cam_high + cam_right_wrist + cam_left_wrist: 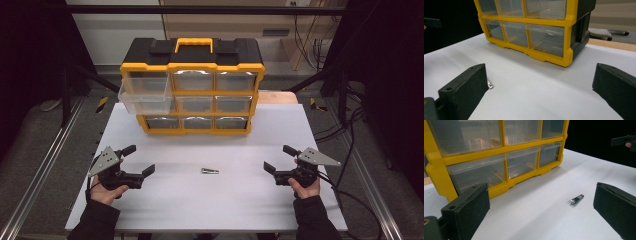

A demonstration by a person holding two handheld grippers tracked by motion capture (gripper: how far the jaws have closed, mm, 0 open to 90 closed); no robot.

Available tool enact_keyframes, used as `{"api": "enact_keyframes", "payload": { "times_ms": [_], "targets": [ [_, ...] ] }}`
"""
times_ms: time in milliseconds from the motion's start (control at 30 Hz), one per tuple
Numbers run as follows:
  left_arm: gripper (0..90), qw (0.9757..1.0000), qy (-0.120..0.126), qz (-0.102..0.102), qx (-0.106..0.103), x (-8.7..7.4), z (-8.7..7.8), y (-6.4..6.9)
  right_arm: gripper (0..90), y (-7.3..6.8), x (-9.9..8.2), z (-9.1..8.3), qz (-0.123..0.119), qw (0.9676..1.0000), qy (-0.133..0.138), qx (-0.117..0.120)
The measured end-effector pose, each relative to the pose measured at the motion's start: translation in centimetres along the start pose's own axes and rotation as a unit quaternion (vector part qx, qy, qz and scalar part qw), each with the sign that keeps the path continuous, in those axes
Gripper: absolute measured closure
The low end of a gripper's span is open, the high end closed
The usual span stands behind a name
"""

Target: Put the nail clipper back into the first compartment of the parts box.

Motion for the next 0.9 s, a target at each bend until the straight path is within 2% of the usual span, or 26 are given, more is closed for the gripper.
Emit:
{"api": "enact_keyframes", "payload": {
  "times_ms": [267,400,633,900],
  "targets": [
    [0.6,1.0000,0.000,-0.002,-0.003,0.1,0.0,0.2,0.3,0.0,0.0,0.0,-0.001,1.0000,-0.001,0.001],
    [0.6,0.9999,-0.008,0.005,-0.007,0.0,0.3,0.6,0.3,-0.1,-0.3,0.3,-0.003,1.0000,-0.009,0.002],
    [0.7,0.9999,-0.010,0.008,-0.006,0.2,0.4,0.9,0.3,-0.1,-0.2,0.2,-0.004,1.0000,-0.007,0.004],
    [0.9,0.9997,-0.015,0.014,-0.015,0.9,0.8,2.1,0.3,-0.1,-0.2,0.1,-0.003,1.0000,-0.006,0.002]
  ]
}}
Point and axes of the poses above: each handheld gripper's, and its own axes: z roughly forward along the jaws, x roughly out of its top, y roughly to its right, the point moved 9 cm from there along z, roughly forward along the jaws, and after that the axes turned 10 degrees about x, right-handed, at the moved point
